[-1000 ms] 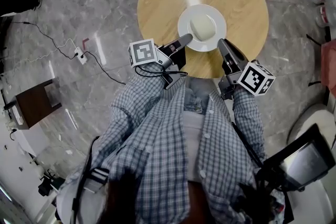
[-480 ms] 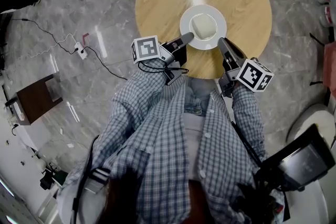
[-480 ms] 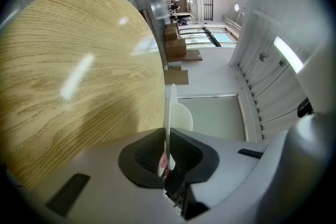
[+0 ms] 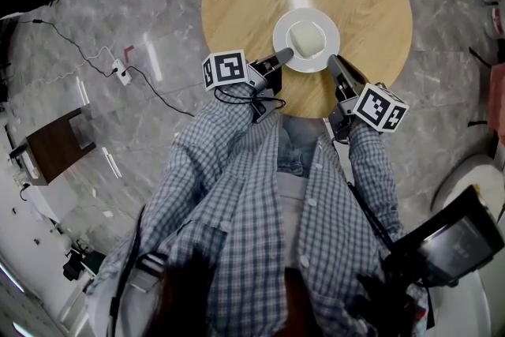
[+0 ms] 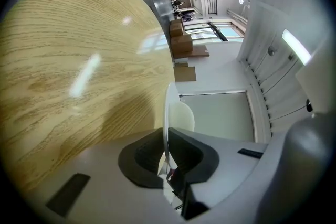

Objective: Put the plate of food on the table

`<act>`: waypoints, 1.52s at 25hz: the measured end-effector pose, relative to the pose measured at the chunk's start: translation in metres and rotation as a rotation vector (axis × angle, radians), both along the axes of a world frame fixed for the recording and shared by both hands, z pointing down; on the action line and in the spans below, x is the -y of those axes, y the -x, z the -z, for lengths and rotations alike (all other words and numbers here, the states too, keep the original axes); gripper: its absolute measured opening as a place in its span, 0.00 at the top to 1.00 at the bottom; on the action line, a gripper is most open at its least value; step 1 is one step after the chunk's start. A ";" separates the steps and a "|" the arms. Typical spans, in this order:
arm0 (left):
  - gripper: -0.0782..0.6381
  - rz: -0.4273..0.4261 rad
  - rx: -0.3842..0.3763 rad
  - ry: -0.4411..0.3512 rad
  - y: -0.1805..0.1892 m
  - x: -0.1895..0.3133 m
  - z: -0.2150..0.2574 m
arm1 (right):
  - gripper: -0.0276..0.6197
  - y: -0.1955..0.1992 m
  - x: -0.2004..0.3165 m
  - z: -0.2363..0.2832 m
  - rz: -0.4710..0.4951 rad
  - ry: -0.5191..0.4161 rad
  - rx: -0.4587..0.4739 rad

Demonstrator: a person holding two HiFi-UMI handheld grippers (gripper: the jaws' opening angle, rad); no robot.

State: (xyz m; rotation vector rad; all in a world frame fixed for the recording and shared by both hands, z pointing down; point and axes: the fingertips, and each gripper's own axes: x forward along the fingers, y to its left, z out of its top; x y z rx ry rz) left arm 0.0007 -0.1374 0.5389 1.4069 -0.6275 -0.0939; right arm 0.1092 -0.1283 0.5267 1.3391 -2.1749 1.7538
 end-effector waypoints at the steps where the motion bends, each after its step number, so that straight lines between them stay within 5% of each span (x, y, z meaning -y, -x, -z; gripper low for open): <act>1: 0.85 0.003 0.000 0.006 0.001 0.000 -0.002 | 0.86 0.000 0.000 -0.004 0.000 0.007 -0.002; 7: 0.85 -0.043 0.086 -0.019 0.002 -0.005 -0.017 | 0.86 0.004 -0.003 -0.019 0.016 0.024 -0.026; 19: 0.85 -0.089 0.143 0.025 -0.011 -0.003 -0.031 | 0.86 -0.008 0.001 -0.036 -0.009 0.070 -0.032; 32: 0.85 -0.144 0.144 0.095 -0.015 -0.012 -0.037 | 0.86 -0.012 0.001 -0.047 -0.041 0.109 -0.044; 38: 0.75 -0.174 0.103 0.104 -0.022 -0.016 -0.032 | 0.87 -0.015 0.005 -0.048 -0.060 0.109 -0.065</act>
